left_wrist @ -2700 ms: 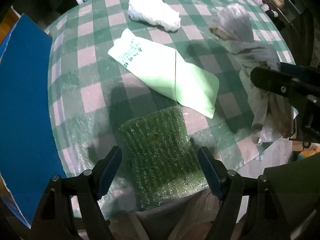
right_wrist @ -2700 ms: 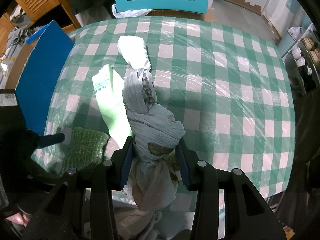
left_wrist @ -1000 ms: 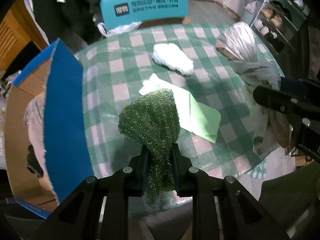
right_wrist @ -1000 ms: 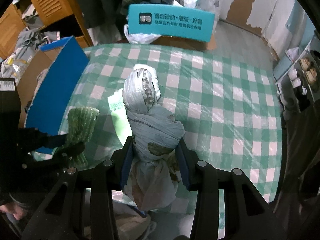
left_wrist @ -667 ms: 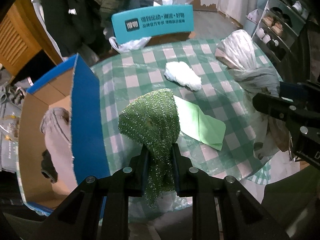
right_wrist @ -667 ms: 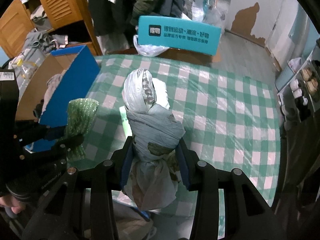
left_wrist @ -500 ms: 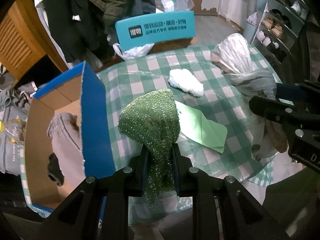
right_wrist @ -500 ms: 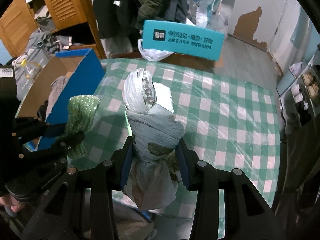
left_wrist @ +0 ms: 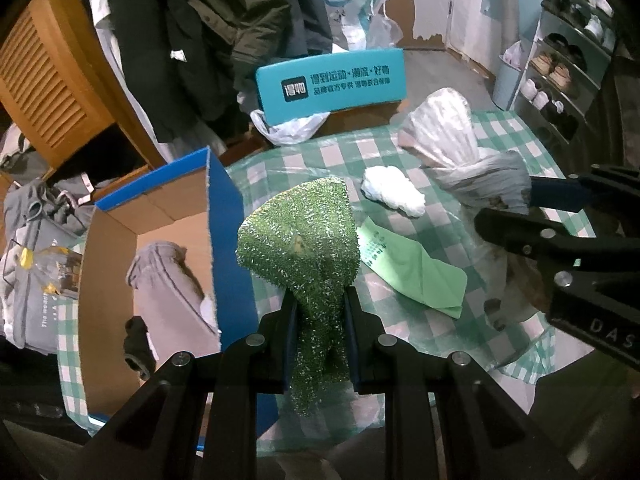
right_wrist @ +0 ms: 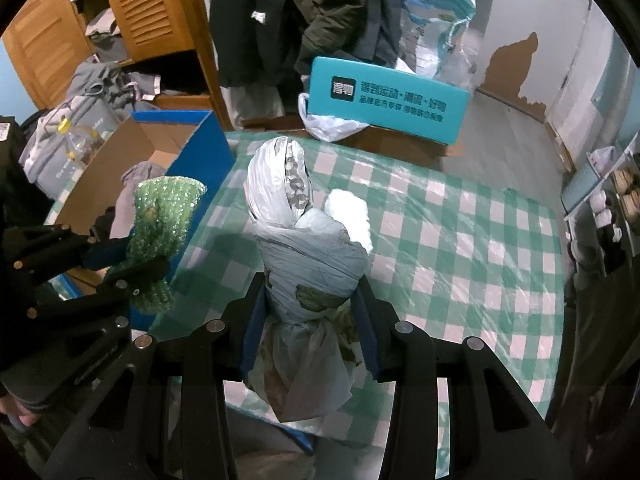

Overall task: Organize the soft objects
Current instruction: 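Carry the grey bundle and green pad over the cardboard box with both grippers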

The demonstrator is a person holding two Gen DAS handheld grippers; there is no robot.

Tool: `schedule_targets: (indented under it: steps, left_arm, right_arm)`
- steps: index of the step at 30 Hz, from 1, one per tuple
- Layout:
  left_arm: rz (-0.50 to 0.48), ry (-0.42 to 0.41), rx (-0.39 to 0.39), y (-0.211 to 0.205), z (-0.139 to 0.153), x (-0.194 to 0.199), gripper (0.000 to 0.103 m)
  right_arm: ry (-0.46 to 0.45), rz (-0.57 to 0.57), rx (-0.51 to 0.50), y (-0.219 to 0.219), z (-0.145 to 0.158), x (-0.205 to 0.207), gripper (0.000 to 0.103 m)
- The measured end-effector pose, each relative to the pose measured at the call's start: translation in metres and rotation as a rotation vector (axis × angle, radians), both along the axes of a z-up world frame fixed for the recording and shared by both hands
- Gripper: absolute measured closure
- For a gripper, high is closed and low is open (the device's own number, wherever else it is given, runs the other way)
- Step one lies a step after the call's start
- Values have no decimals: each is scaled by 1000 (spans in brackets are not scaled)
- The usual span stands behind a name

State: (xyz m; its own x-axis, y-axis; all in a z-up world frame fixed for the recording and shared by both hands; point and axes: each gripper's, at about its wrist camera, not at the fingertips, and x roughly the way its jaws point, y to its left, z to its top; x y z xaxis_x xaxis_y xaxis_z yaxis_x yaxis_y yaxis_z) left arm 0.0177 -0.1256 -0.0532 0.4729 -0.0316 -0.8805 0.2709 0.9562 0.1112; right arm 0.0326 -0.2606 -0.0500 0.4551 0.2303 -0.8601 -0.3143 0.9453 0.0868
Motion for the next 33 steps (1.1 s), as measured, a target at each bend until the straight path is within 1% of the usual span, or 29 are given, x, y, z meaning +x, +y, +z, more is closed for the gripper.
schedule_targets:
  steps: [4,15,22,33]
  left_arm:
    - [12,-21,4,7,6,0,82]
    - [70,-39,3,40,10,4,82]
    - [124,-52,-5,71,14,5,82]
    - [216,-46,-11,123,5,7,82]
  right_arm:
    - [-5,18,1,11,3,4,62]
    - [-12,68,13,47,10,17,62]
    - [-19,109,19,77,16,23,62]
    - [-17,175,16,124,19,30,62]
